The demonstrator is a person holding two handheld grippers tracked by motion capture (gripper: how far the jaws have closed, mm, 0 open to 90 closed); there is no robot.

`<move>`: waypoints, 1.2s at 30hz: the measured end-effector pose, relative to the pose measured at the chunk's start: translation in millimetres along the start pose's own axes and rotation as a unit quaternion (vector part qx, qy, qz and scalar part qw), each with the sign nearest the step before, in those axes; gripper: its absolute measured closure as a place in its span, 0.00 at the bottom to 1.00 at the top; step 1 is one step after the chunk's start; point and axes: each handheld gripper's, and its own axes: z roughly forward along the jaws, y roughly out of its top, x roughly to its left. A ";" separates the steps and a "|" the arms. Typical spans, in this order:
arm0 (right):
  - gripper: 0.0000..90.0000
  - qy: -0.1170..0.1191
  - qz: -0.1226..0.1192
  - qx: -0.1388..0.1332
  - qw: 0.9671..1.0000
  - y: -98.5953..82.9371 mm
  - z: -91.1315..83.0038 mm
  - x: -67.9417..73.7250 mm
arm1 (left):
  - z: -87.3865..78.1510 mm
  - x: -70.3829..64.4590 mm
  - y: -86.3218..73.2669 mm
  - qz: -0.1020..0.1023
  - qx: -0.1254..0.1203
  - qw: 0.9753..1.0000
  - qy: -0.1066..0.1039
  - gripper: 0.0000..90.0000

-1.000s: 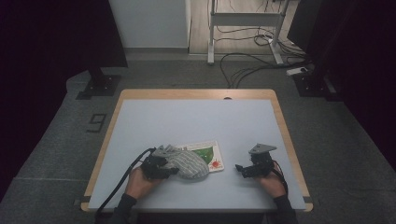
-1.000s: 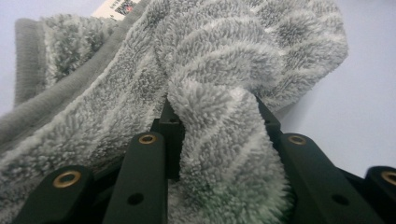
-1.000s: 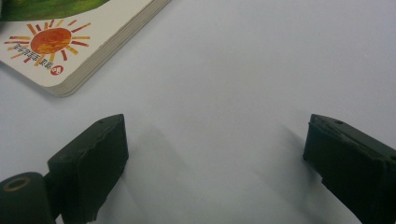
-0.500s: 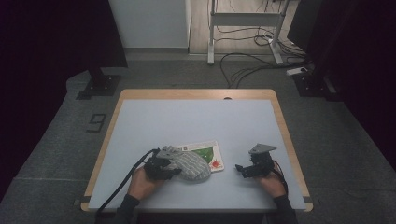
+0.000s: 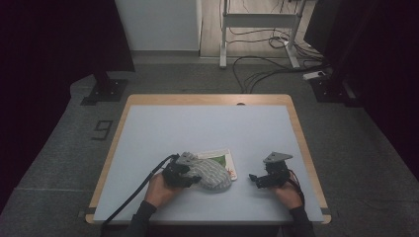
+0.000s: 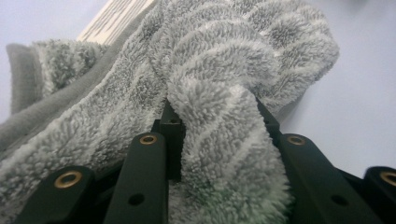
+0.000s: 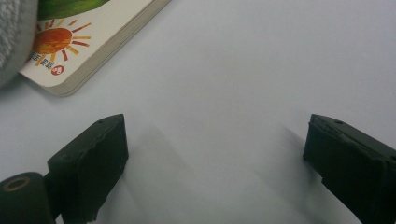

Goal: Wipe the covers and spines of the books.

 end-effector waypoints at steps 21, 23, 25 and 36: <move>0.06 0.000 0.001 0.000 1.000 0.0 0.0 0.0 | 49.9 -18.1 52.8 0.038 0.000 0.999 -0.030 0.74; 0.06 0.000 0.000 0.000 1.000 0.0 0.0 -0.1 | 54.5 -20.7 58.0 0.044 0.001 0.999 -0.031 0.74; 0.06 0.000 0.000 0.000 1.000 0.0 0.0 -0.1 | 58.9 -23.1 62.7 0.049 0.002 0.998 -0.035 0.74; 0.06 0.000 0.000 0.000 1.000 0.0 0.0 -0.1 | 77.6 -32.3 81.0 0.064 0.002 0.997 -0.042 0.74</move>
